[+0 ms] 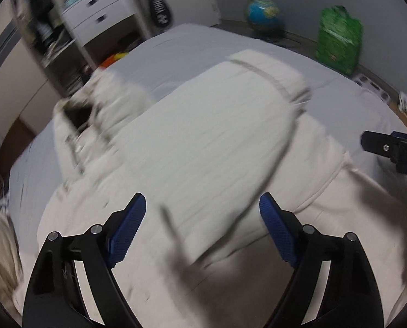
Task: Fold large clothes
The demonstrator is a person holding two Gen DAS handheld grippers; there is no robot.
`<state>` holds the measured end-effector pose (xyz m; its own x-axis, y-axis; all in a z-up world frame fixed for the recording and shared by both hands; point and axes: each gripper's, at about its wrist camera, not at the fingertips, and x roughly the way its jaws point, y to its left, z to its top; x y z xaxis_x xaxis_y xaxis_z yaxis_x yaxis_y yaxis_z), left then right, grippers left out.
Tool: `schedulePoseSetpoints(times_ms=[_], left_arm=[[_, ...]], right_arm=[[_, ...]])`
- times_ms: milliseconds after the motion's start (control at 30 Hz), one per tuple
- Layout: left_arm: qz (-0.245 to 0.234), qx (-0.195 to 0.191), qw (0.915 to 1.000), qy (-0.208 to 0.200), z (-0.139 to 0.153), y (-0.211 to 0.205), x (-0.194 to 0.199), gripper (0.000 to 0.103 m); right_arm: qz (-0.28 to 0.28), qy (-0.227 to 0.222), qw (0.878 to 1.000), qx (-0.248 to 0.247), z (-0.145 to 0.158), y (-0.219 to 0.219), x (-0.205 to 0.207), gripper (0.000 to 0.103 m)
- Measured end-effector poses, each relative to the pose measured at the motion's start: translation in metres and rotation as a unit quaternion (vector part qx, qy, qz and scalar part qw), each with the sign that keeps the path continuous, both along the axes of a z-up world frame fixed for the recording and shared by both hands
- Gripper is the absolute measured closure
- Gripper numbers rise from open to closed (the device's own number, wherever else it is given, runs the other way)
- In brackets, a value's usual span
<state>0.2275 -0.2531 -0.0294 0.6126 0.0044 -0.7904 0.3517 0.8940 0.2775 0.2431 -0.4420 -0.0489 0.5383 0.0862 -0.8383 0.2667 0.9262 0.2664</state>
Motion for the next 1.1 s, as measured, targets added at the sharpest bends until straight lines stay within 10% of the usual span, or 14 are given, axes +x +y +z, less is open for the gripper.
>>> schedulePoseSetpoints(times_ms=[233,467,733,1100], left_arm=[[-0.020,0.034,0.9991,0.015,-0.020,-0.040,0.027,0.027],[-0.009,0.014,0.9999,0.006,0.000,-0.029,0.035,0.088],[0.076,-0.071,0.9931,-0.054,0.055,0.049,0.011,0.090],[0.223,-0.159,0.9616,-0.023,0.031,0.181,-0.033,0.090]], right_arm=[[-0.017,-0.012,1.000,0.015,0.007,-0.007,-0.004,0.025],[-0.020,-0.004,0.999,0.031,0.001,-0.008,-0.001,0.025],[0.012,-0.005,1.000,0.012,0.002,0.011,0.003,0.025],[0.057,0.001,0.998,-0.027,0.000,0.041,0.005,0.025]])
